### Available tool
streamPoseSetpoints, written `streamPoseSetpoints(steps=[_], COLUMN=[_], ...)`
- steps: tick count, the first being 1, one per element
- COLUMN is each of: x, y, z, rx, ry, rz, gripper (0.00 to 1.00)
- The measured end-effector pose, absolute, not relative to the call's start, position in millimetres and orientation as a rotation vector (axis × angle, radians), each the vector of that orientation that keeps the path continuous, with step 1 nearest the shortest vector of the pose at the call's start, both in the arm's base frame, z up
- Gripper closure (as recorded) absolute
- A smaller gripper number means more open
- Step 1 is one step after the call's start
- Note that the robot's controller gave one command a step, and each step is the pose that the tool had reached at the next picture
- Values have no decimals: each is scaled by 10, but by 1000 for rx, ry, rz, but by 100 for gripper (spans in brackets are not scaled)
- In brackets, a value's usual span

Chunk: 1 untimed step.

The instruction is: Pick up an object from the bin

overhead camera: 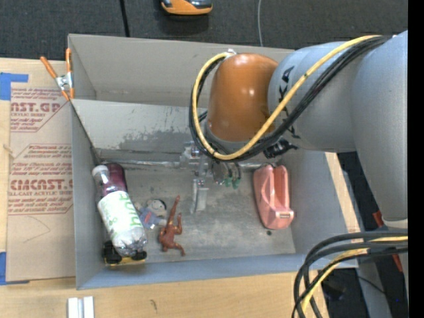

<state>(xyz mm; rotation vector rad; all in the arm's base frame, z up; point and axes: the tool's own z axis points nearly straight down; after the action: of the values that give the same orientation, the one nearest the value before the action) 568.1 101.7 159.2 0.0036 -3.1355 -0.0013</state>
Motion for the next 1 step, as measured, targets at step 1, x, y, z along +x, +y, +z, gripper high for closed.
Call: streamPoseSetpoints(steps=[1], x=[5700], y=[1012], z=[1639], rx=[1], ry=[-3143], rz=[-3], gripper=[0])
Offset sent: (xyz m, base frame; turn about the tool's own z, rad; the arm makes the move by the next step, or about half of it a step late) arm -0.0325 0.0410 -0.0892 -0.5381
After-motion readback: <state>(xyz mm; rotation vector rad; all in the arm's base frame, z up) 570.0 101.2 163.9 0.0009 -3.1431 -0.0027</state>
